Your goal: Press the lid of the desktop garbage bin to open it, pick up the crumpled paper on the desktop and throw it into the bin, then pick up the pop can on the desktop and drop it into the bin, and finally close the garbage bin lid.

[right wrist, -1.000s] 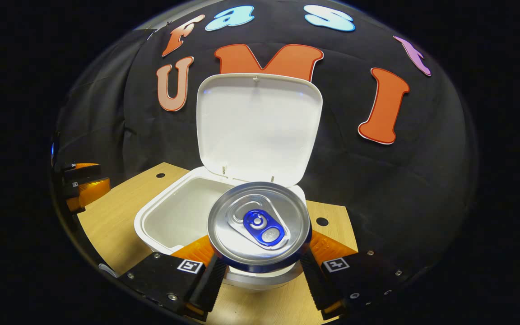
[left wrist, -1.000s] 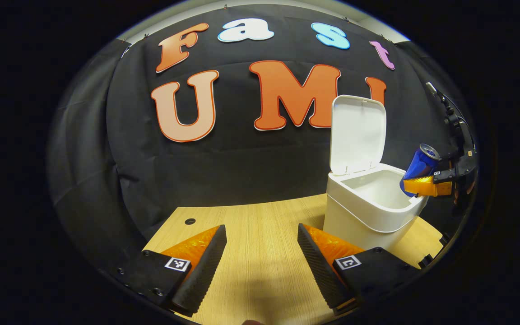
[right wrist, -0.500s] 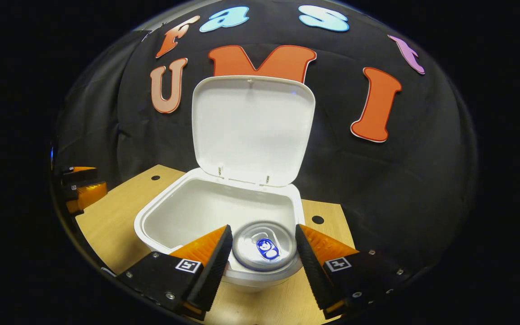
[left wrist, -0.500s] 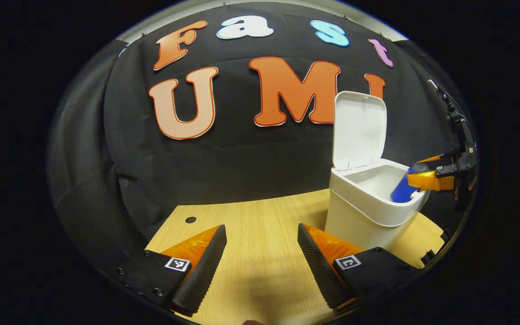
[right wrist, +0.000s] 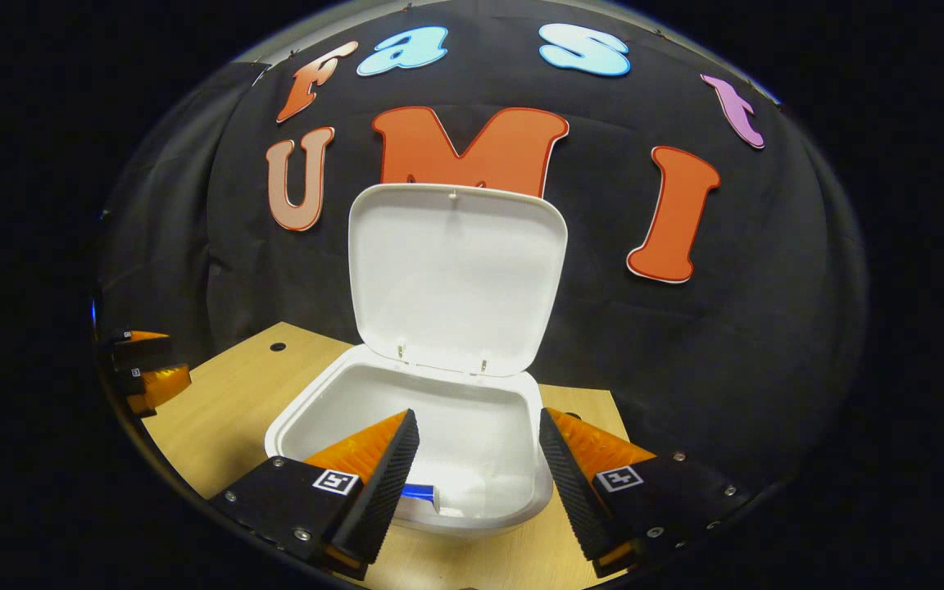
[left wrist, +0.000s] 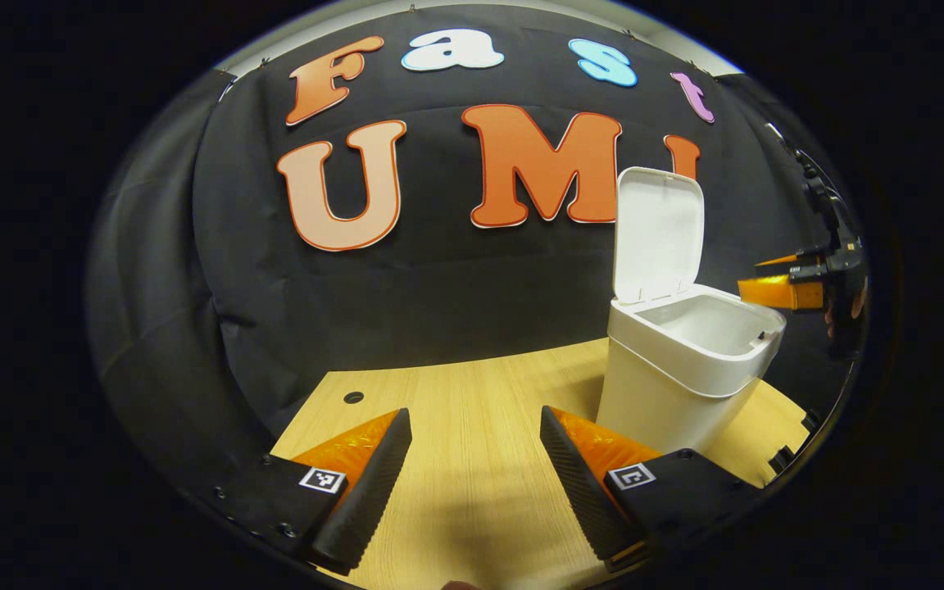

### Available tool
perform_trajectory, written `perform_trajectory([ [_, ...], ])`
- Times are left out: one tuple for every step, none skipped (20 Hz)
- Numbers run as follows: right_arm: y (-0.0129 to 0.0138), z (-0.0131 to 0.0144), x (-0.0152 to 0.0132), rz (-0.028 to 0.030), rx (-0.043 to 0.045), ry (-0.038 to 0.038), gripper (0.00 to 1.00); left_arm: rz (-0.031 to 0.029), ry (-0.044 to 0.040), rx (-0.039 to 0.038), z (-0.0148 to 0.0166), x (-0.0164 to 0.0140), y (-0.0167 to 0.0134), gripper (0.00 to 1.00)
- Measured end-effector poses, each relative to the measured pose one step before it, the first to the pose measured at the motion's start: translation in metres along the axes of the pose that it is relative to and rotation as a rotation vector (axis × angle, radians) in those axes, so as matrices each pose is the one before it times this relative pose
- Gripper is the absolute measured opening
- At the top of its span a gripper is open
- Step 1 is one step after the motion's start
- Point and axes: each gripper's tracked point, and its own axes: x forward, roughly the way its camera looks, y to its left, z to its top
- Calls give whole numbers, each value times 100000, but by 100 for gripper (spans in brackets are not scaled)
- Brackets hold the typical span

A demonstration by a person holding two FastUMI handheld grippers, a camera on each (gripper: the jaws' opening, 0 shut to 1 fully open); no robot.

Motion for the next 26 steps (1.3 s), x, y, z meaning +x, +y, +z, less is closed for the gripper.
perform_trajectory([
  [272,670,136,-185,-464,-1000,90,1018,74,178,-106,-67,463,100],
  [89,665,279,-446,-580,-1207,90,1350,165,99,-102,-164,566,100],
  [187,971,136,143,-263,-1257,90,781,-94,-330,-140,-188,506,100],
  [283,992,269,486,-404,-1527,90,372,-253,-396,115,-159,286,100],
  [193,1093,274,-69,-713,-1868,90,494,-228,20,-97,-137,376,100],
  [13,1157,295,-30,-1034,-1827,90,785,-282,322,76,-107,408,100],
  [-141,1044,235,-718,-1246,-2040,90,969,-182,46,-20,-30,442,100],
  [-221,1012,510,-680,-1581,-1375,90,959,177,-360,-18,-8,526,100],
  [-173,1109,290,-546,-1420,-1601,90,734,292,-515,-197,-82,246,100],
  [-236,1024,446,-482,-1038,-1508,91,382,239,-396,-217,-115,296,100],
  [-67,1071,352,-232,-509,-1656,92,574,19,-237,-19,-133,438,96],
  [-84,1172,498,-107,-259,-1541,92,648,83,-211,-1,-18,426,100],
  [54,1187,382,220,-280,-2078,93,754,201,-76,-38,58,370,100],
  [21,1152,427,183,-124,-2047,93,904,144,15,-187,-36,419,100],
  [169,951,277,295,-48,-2185,93,733,-129,-153,-58,9,432,100],
  [-58,874,447,-597,347,-2055,93,617,6,-699,-8,-79,519,100],
  [-195,731,499,-940,1396,-1650,93,375,459,-1202,-206,139,184,100],
  [130,547,524,198,2051,-966,93,699,806,-1060,-377,-48,131,100],
  [370,381,492,333,1621,-468,93,899,412,-899,-74,20,289,100],
  [60,278,608,-233,158,-323,93,792,-5,-572,-67,-13,418,100],
  [-185,134,572,-903,-1284,-554,93,818,-74,-186,-76,-108,489,100],
  [-355,-266,824,-1579,-1740,1346,93,774,-32,-200,-288,-80,691,100],
  [-216,-499,627,-1205,-780,2111,93,781,129,-141,-128,-21,534,100],
  [-109,-257,481,-382,802,1084,93,769,102,-200,-203,-189,592,100],
  [44,176,430,-98,2742,120,94,692,168,-388,-112,-33,394,100],
  [-18,-290,374,-273,1739,1853,93,534,441,-531,-228,74,394,100],
])
